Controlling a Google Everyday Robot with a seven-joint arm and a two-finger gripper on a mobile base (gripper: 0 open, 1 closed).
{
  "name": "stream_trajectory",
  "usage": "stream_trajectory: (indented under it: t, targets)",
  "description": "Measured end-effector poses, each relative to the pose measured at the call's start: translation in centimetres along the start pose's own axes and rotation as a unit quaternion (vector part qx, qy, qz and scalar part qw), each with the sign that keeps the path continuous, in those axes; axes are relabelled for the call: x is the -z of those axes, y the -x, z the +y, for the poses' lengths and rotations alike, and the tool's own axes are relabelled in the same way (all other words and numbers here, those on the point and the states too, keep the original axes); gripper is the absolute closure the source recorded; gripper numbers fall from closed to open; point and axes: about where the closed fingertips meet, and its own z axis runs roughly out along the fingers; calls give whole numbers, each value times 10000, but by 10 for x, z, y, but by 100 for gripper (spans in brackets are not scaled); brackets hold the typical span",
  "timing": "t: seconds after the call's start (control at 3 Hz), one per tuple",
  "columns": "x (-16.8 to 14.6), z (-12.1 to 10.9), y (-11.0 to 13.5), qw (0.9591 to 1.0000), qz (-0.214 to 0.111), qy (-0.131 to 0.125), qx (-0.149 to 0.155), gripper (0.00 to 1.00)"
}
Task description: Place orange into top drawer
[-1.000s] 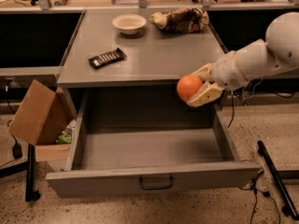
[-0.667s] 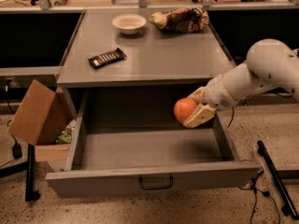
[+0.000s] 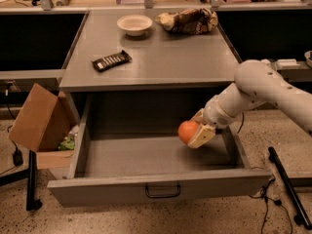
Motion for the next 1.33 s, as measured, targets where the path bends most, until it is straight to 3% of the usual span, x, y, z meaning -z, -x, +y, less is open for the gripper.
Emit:
stream_trajectory:
  t: [0.33,0.67,1.33]
  targets:
    - [-21,-8,-8,9996,220,194,-13,28]
    - [-30,-11,-10,9990,339,303,7,5]
    - [-34,-14,-8,9984,431,353,49,0]
